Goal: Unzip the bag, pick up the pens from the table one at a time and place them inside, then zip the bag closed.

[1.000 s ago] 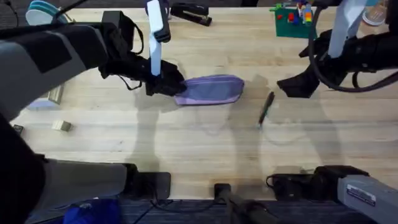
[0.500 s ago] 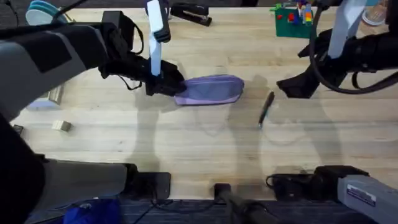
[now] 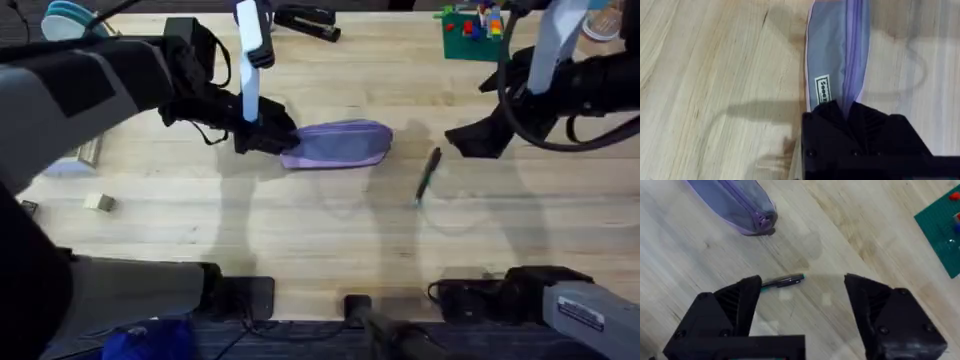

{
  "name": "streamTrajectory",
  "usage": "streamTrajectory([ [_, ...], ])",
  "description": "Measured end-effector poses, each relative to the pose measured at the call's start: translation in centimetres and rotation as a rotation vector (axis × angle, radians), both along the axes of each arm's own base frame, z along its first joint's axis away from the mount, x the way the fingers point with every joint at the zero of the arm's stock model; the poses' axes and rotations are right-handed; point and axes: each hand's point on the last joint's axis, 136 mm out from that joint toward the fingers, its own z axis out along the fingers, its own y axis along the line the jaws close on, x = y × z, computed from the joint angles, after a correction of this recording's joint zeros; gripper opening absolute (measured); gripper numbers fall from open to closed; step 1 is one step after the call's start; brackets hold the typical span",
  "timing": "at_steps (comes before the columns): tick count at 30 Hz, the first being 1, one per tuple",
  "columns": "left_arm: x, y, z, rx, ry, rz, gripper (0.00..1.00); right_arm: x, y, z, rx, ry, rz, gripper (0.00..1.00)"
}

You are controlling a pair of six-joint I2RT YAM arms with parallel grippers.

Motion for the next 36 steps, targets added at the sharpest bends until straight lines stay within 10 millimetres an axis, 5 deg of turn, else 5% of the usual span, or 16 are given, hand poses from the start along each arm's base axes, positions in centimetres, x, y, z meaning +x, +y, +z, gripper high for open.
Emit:
streamTrajectory([
  [36, 0.2, 0.0, 0.0, 0.001, -0.011, 0.0, 0.041, 1.0, 3.4, -4.7, 0.15, 0.154, 0.201, 0.995],
])
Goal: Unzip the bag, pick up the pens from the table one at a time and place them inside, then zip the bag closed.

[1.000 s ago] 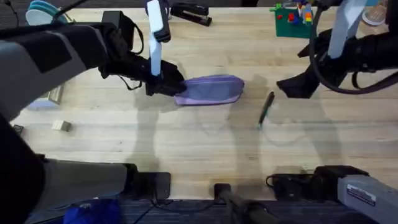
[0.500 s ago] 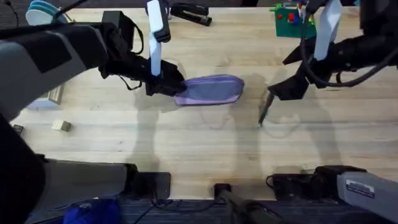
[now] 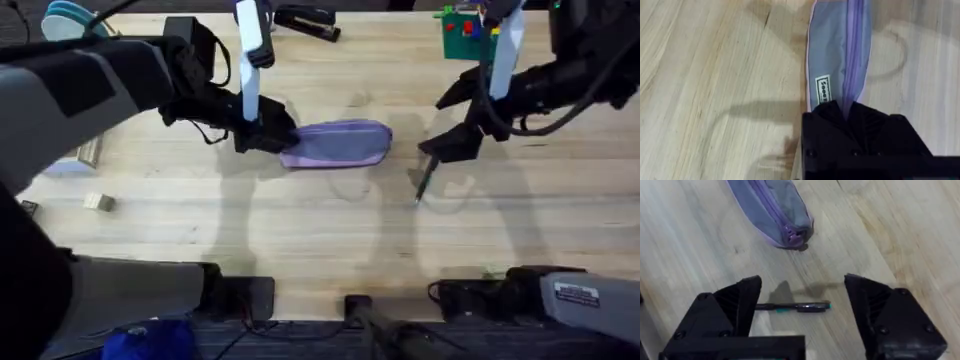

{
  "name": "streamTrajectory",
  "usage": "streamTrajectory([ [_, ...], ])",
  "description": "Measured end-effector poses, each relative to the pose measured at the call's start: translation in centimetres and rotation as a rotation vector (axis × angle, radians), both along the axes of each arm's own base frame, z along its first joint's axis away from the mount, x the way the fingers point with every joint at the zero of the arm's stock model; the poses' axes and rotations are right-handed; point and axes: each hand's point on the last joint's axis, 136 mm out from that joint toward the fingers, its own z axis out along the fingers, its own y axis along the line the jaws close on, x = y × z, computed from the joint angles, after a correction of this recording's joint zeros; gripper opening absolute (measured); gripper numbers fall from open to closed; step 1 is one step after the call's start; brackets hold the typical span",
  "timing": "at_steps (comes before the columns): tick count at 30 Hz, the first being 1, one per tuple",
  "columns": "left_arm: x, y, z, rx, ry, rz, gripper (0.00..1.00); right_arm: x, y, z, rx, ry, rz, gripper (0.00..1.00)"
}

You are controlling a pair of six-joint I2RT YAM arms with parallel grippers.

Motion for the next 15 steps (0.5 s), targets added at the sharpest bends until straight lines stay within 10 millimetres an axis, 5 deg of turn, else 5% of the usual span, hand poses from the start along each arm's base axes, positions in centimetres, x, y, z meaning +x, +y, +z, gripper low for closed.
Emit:
streamTrajectory([
  [15, 0.0, 0.0, 0.0, 0.0, 0.0, 0.0, 0.041, 0.9, 3.5, -2.4, 0.019, 0.016, 0.117, 0.995],
])
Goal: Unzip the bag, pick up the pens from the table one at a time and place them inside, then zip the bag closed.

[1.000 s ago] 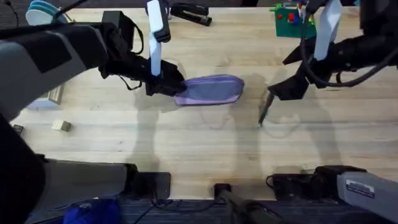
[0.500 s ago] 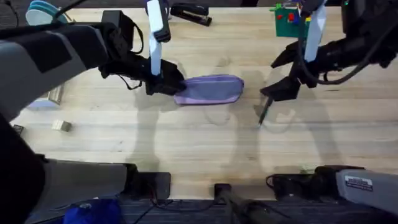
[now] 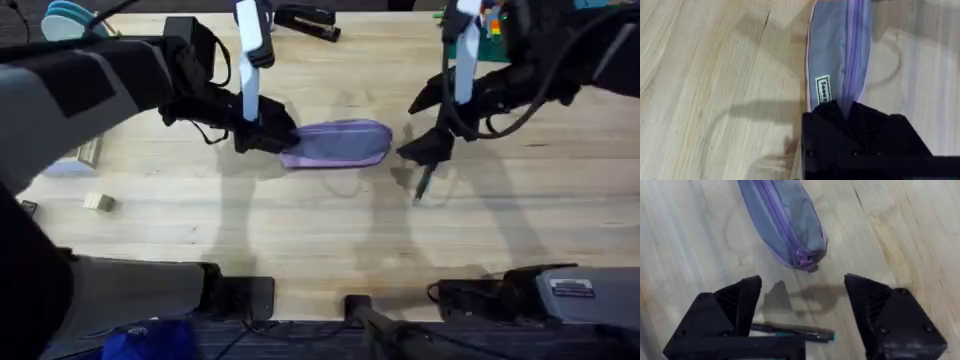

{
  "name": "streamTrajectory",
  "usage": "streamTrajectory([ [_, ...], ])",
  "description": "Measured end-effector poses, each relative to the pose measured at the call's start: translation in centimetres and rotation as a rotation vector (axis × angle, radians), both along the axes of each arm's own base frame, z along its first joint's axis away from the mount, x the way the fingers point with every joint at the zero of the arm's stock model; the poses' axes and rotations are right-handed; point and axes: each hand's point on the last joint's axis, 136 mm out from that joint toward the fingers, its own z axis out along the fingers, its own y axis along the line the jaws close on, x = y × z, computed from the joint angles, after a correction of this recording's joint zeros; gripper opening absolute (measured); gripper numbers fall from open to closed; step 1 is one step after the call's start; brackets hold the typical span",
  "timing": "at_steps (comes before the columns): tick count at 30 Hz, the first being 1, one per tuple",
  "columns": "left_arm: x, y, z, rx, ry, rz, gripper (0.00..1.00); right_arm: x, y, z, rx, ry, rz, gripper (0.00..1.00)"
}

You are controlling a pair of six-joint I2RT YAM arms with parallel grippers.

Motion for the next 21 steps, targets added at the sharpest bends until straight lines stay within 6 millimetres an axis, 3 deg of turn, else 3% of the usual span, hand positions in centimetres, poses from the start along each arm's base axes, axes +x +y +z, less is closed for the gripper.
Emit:
streamTrajectory([
  [21, 0.0, 0.0, 0.0, 0.0, 0.0, 0.0, 0.041, 0.6, 2.2, -2.8, 0.012, 0.034, 0.066, 0.969],
])
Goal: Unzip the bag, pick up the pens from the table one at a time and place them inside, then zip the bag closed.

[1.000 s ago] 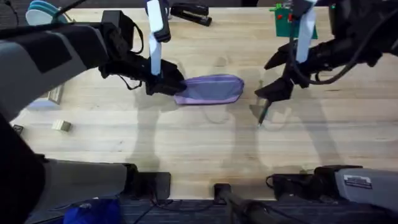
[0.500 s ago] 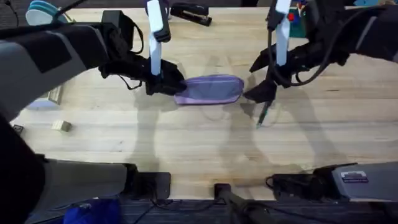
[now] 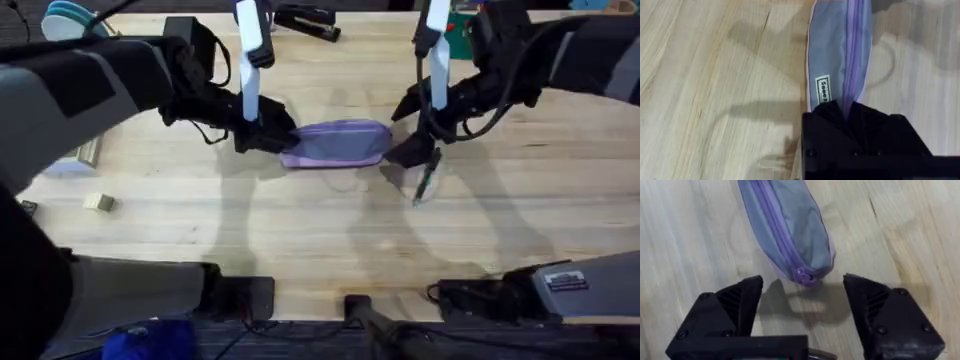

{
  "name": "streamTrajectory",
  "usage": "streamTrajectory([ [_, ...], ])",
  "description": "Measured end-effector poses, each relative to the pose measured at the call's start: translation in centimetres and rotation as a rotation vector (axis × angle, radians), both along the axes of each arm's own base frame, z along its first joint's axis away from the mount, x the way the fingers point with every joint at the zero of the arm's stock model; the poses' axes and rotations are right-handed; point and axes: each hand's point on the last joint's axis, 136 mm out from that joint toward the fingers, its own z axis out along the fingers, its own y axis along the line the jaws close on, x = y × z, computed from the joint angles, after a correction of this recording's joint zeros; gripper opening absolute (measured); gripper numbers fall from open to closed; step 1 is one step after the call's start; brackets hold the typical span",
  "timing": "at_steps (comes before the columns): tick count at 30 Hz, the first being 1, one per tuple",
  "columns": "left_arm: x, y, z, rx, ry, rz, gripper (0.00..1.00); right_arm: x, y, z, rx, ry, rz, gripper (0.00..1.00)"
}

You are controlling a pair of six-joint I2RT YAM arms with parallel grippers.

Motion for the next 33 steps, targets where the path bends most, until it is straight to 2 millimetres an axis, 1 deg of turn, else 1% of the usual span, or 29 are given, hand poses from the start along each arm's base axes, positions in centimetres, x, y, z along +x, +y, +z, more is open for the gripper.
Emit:
streamTrajectory([
  [10, 0.01, 0.0, 0.01, 0.0, 0.0, 0.0, 0.041, -0.04, 0.24, -0.01, 0.003, -0.001, 0.008, 0.91],
  [15, 0.01, 0.0, 0.01, 0.0, -0.001, 0.0, 0.041, -0.04, 0.24, -0.01, 0.003, -0.001, 0.008, 0.851],
  [17, 0.01, 0.0, 0.01, 0.0, -0.001, 0.0, 0.041, -0.04, 0.24, -0.01, 0.003, -0.002, 0.009, 0.811],
  [18, 0.01, 0.0, 0.01, 0.0, -0.001, 0.0, 0.041, -0.04, 0.25, 0.0, 0.004, -0.003, 0.009, 0.781],
  [23, 0.02, 0.0, 0.01, 0.0, -0.001, 0.0, 0.041, -0.11, 0.43, 0.13, 0.017, -0.001, 0.014, 0.497],
  [26, 0.01, 0.0, 0.02, 0.0, -0.001, 0.0, 0.041, -0.12, 0.49, 0.19, 0.021, -0.001, 0.015, 0.362],
  [30, 0.02, 0.01, 0.01, 0.0, -0.001, 0.0, 0.041, -0.14, 0.54, 0.22, 0.024, 0.0, 0.016, 0.205],
  [32, 0.01, 0.01, 0.0, 0.0, -0.001, 0.0, 0.041, -0.2, 0.63, 0.25, 0.027, 0.001, 0.019, 0.091],
  [33, 0.03, 0.01, 0.01, 0.0, -0.002, 0.0, 0.041, -0.26, 0.66, 0.25, 0.028, 0.003, 0.02, 0.051],
])
